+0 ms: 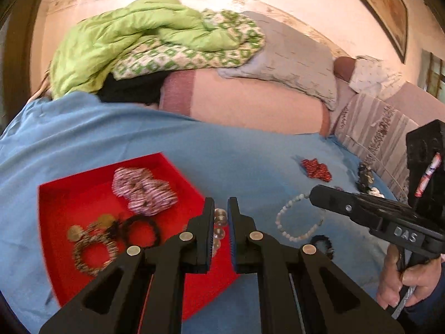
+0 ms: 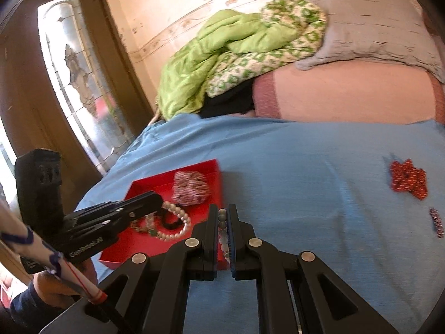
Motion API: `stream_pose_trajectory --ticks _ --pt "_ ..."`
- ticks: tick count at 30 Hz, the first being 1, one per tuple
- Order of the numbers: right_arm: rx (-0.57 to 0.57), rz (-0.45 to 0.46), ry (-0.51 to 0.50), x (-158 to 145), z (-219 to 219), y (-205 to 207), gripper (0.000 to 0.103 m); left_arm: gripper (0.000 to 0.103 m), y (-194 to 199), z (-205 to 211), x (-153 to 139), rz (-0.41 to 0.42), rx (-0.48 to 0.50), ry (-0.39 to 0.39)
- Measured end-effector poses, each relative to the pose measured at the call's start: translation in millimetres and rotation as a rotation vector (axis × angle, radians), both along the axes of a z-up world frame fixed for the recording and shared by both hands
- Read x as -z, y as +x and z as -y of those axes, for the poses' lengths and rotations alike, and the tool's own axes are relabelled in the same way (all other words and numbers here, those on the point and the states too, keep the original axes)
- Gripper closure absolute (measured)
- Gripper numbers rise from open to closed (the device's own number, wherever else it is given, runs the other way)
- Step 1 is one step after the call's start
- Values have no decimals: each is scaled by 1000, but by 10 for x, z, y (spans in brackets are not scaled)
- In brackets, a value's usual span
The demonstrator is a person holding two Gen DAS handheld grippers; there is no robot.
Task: Organize jewelry
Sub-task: 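Carry both pearl bracelets in the two tools into the red tray, then open the left tool to release the large pearl bracelet while the right releases its bracelet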
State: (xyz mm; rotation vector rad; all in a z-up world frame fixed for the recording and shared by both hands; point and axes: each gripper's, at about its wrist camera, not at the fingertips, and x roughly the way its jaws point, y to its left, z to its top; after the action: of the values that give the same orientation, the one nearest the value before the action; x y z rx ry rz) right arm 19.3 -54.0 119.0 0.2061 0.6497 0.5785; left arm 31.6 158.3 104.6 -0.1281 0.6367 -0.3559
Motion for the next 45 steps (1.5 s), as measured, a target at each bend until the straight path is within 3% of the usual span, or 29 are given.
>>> stream_pose_trajectory --ticks 7,12,21,33,45 --pt "-100 -31 20 70 -557 -11 97 94 -12 -374 133 -72 -67 -23" --pt "-133 -96 24 327 -828 108 96 94 31 -498 274 -137 -110 -3" --pt "-96 -184 -24 700 -770 324 96 94 114 -547 398 -191 -162 37" --pt "-89 -220 -83 843 -765 350 95 94 161 -548 441 -204 -185 70" --pt "-98 -222 -76 800 -749 322 95 94 172 -570 454 -212 -199 69"
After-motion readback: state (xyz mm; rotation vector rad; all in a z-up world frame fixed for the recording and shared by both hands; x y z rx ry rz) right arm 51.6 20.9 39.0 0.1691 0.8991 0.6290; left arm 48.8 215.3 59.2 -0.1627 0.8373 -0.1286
